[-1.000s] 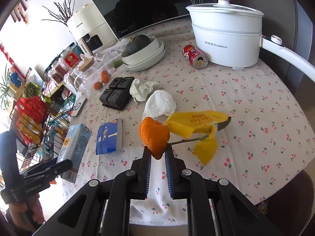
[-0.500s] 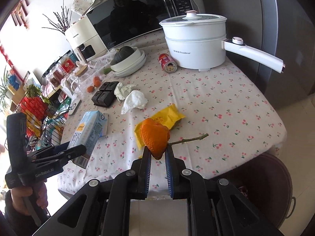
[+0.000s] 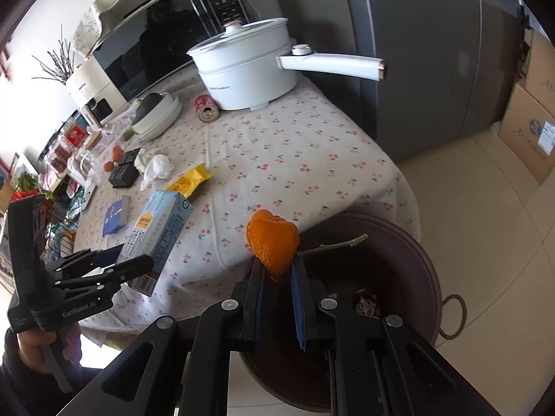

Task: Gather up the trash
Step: 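Carry the orange peel and milk carton over the brown bin and release both, then move both open tools back over the table toward the blue box and yellow bag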

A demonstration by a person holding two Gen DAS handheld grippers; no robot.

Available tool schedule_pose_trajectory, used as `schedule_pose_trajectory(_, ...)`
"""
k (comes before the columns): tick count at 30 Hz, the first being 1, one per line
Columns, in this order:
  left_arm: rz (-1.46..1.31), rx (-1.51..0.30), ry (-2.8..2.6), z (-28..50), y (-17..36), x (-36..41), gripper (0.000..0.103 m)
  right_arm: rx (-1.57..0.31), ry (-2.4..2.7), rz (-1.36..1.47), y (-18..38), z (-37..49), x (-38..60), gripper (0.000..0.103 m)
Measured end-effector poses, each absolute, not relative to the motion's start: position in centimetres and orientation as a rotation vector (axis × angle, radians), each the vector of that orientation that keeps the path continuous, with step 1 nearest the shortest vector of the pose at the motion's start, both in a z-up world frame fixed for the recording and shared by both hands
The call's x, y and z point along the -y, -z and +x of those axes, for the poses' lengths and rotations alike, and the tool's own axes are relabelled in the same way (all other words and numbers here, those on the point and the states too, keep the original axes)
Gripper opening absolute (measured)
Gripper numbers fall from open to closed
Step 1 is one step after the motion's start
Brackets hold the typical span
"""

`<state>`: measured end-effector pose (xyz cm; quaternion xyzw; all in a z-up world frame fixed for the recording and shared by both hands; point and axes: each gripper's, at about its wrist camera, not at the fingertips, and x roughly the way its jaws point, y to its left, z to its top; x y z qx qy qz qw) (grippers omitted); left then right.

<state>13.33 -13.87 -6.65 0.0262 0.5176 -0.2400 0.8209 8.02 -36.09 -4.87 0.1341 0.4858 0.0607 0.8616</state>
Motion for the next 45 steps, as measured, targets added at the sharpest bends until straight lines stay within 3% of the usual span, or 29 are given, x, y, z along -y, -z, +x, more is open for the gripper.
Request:
schedule_pose_trajectory(10,0.144,-1.112,0.693,11.3,8.1,21.1,0.055,-1.076,-0.017,0.305,7.2,4.5,42.0,0.015)
schedule_pose_trajectory(12,0.179,-1.087,0.676,11.2,7.9,21.4,0.070,-1.083,-0.007,0.309,7.5,4.1,42.7,0.015)
schedule_pose_trajectory(13,0.183,-1.067,0.658,11.2,7.7,21.3,0.082,-1.086,-0.003,0.311,7.6,3.9,43.0,0.015)
schedule_pose_trajectory(14,0.178,-1.052,0.641,11.3,7.4,21.0,0.086,-1.088,-0.001,0.313,7.7,3.8,43.3,0.015)
schedule_pose_trajectory(31,0.033,-1.045,0.442,12.9,5.5,10.8,0.087,-1.133,-0.018,0.286,8.3,5.4,41.1,0.019)
schedule_pose_trajectory(33,0.019,-1.044,0.418,13.0,5.4,9.5,0.087,-1.131,-0.009,0.288,8.2,5.7,40.6,0.034)
schedule_pose_trajectory(35,0.004,-1.044,0.395,13.1,5.2,8.1,0.087,-1.115,0.002,0.303,7.9,6.0,40.2,0.066)
schedule_pose_trajectory(45,-0.081,-1.041,0.270,13.5,4.7,0.8,0.087,-1.097,-0.049,0.301,6.8,9.0,35.8,0.072)
